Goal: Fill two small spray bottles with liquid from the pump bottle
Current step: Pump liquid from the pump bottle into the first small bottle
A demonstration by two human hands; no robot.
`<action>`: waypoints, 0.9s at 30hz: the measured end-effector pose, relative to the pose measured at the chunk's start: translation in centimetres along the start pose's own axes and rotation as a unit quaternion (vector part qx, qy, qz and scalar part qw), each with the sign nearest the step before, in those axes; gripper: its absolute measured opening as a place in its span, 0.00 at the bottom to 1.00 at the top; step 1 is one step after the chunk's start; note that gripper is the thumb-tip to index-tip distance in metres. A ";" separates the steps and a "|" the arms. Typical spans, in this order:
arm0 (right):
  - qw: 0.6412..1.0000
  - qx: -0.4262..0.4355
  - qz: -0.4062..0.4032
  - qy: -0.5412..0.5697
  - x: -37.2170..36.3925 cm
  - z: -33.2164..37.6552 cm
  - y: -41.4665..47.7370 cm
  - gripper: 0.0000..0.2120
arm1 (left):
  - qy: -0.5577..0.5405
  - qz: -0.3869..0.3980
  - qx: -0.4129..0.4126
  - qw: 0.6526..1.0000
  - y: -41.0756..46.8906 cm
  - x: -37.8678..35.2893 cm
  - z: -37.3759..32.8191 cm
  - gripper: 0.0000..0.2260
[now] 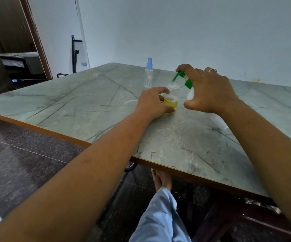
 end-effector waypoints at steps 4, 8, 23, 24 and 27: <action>1.000 0.000 -0.003 -0.005 0.0 0.0 0.0 0.39 | 0.002 0.000 -0.002 1.000 0.1 -0.1 0.1 0.26; 1.000 0.000 -0.003 -0.007 0.0 0.0 0.0 0.39 | 0.006 -0.004 -0.006 1.000 0.2 -0.2 0.2 0.26; 1.000 -0.009 0.012 -0.006 0.0 0.2 0.1 0.38 | 0.013 -0.002 -0.010 1.000 0.2 -0.2 0.1 0.27; 1.000 -0.010 0.012 -0.009 0.0 0.2 0.1 0.38 | 0.011 -0.001 -0.010 1.000 0.2 -0.2 0.2 0.27; 1.000 -0.013 0.009 -0.014 0.1 0.3 0.1 0.38 | 0.004 -0.003 -0.012 1.000 0.1 -0.1 0.2 0.26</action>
Point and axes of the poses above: each hand's wrist, its own y-axis towards the middle knuckle, its own x-axis out of the back of the hand, z = x × y, the point moved 3 cm from there along y, towards the middle knuckle, and after that the axes turned 5 degrees about -y, right-handed, at the moved point
